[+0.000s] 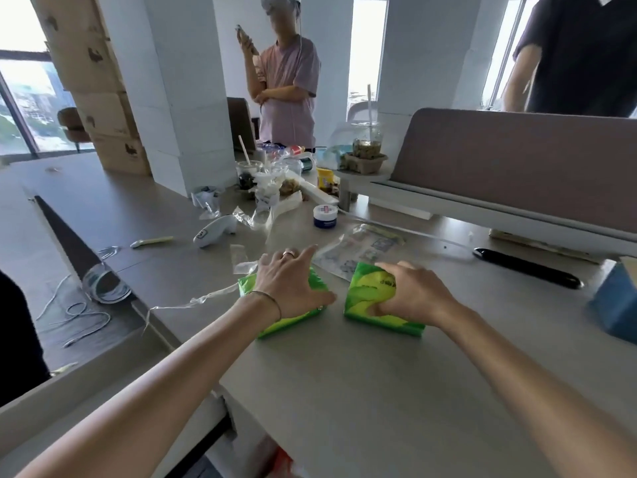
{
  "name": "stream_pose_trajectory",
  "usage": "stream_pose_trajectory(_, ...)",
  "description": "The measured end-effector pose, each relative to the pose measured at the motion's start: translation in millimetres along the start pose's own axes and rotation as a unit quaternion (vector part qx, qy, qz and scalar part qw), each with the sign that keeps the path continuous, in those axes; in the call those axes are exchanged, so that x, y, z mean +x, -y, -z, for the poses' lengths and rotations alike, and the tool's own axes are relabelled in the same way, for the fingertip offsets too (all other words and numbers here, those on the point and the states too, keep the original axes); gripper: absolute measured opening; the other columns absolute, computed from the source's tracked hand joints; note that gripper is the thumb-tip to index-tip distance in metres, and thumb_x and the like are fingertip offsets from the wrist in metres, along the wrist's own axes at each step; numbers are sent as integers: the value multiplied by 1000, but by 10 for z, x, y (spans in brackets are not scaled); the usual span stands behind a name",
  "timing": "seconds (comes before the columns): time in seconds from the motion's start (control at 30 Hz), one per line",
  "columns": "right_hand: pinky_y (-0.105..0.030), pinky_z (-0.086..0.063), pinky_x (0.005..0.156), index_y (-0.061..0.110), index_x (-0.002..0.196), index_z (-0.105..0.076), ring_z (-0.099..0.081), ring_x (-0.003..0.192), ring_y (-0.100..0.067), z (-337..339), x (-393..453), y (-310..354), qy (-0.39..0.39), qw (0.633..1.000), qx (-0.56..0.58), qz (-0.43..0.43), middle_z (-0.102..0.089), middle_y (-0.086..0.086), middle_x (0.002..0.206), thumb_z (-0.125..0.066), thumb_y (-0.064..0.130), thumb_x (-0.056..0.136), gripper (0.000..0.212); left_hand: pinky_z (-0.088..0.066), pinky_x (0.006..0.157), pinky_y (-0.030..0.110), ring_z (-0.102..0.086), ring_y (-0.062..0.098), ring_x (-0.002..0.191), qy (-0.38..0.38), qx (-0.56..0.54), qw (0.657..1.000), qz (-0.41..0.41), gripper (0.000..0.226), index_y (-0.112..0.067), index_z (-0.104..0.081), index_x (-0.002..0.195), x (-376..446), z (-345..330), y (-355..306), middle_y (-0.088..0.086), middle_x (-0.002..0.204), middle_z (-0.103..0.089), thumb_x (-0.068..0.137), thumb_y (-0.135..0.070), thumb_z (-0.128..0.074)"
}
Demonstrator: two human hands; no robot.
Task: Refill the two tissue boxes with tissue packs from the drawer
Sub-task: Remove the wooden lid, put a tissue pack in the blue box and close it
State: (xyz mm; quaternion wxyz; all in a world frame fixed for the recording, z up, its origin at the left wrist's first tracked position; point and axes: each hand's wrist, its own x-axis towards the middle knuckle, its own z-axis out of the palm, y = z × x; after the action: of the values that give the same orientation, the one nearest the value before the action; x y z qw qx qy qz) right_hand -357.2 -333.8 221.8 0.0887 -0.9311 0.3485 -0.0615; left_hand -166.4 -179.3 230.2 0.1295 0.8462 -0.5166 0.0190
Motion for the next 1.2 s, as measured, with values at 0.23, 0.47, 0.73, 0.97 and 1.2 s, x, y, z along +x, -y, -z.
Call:
stream_pose_trajectory(0.23,-45,-36,112,36,150,-41,-45,138,-26,371,-235,-401,-20,999,48,15,-48,-5,152,-53,82,73,91,-32,114,39,-46,27,137,-40,-59,992,-103,85,-30,-30,156,264,-16,-872,3,147,-51,84,-58,-65)
stream_pose_trajectory(0.47,-36,-42,104,29,144,-51,-51,130,-21,918,-827,-1418,-111,990,48,-70,-56,0,141,-69,48,87,63,-34,114,39,-43,27,140,-29,-105,976,-191,75,-30,-35,154,503,-206,-2079,3,151,-49,87,-44,-65)
stream_pose_trajectory(0.73,-39,-47,101,25,137,-58,-57,126,-25,1226,-1574,-2670,-167,965,15,-200,-61,0,137,-74,30,81,59,-41,106,38,-44,28,138,1,-144,943,-301,70,-28,-39,153,673,-543,-3578,5,148,-50,87,-35,-63)
stream_pose_trajectory(0.97,-38,-49,93,27,136,-59,-57,120,-25,1187,-1798,-3399,-143,960,-63,-231,-62,0,135,-69,21,87,50,-44,109,44,-32,28,145,68,-113,924,-360,75,-31,-32,155,870,-1001,-4478,8,155,-37,91,-50,-64)
stream_pose_trajectory(1.2,-38,-38,103,26,140,-52,-47,128,-26,1088,-1719,-3506,-135,963,-144,-183,-57,0,133,-68,23,90,52,-51,90,38,-48,25,126,44,-101,928,-356,48,-27,-47,139,955,-1170,-4646,6,142,-41,96,-40,-63)
